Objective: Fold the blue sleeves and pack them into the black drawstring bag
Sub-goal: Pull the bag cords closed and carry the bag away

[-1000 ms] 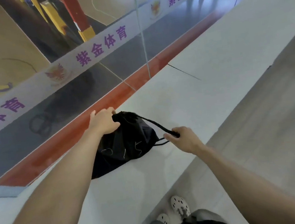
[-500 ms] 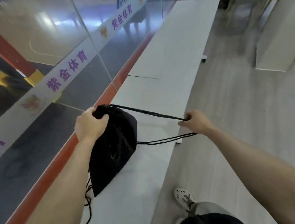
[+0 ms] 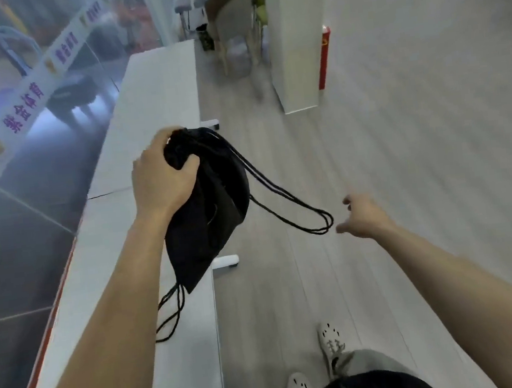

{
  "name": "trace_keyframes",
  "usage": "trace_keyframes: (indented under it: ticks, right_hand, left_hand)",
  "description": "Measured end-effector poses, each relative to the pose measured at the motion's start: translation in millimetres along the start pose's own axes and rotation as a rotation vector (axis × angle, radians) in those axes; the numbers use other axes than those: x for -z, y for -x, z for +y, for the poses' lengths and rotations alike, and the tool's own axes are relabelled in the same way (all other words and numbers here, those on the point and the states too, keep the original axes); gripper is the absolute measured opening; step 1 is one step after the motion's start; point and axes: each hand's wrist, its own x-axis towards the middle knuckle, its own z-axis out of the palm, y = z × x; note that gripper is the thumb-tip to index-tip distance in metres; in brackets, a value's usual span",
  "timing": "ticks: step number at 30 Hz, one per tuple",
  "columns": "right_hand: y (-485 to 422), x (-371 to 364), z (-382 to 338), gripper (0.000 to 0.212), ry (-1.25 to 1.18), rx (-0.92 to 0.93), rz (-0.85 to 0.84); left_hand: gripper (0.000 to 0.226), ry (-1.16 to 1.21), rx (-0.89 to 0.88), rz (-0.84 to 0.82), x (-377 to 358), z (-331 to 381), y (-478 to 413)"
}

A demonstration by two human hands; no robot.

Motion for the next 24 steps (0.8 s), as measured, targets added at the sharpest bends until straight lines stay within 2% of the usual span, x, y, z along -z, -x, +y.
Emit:
trace_keyframes:
  ticks: [1, 2, 7, 12, 15, 18, 22, 24]
  right_hand:
    - [1, 4, 22, 0.088, 0.051, -0.029, -0.055]
    - [4, 11, 43, 0.092, 0.083, -0.045, -0.096]
    - [25, 44, 147, 0.067, 0.048, -0.110, -0.097]
    - [38, 85, 270, 0.061, 0.046, -0.227, -0.019]
    - [42, 123, 343, 0.060, 0.032, -0.285, 0.046]
    - [44, 163, 414, 0.061, 0.014, -0.332, 0.078]
    - [47, 224, 484, 0.059, 0.006, -0.373, 0.190]
    - [44, 256, 513, 0.056, 0.014, -0.385, 0.236]
  left_hand:
    - [0.044, -0.003, -0.034, -0.058, -18, 16, -2]
    - [0.042, -0.003, -0.055, -0.117, -37, 31, -4]
    - [0.044, -0.091, -0.144, -0.448, -157, 103, -6]
    - [0.049, -0.274, -0.229, -0.729, -300, 176, 6]
    - [0.047, -0.330, -0.284, -0.830, -384, 230, 28]
    - [0.058, -0.367, -0.358, -0.905, -461, 293, 56]
    - [0.068, -0.348, -0.438, -0.906, -541, 376, 85]
    - [0.062, -0.346, -0.502, -0.893, -576, 416, 92]
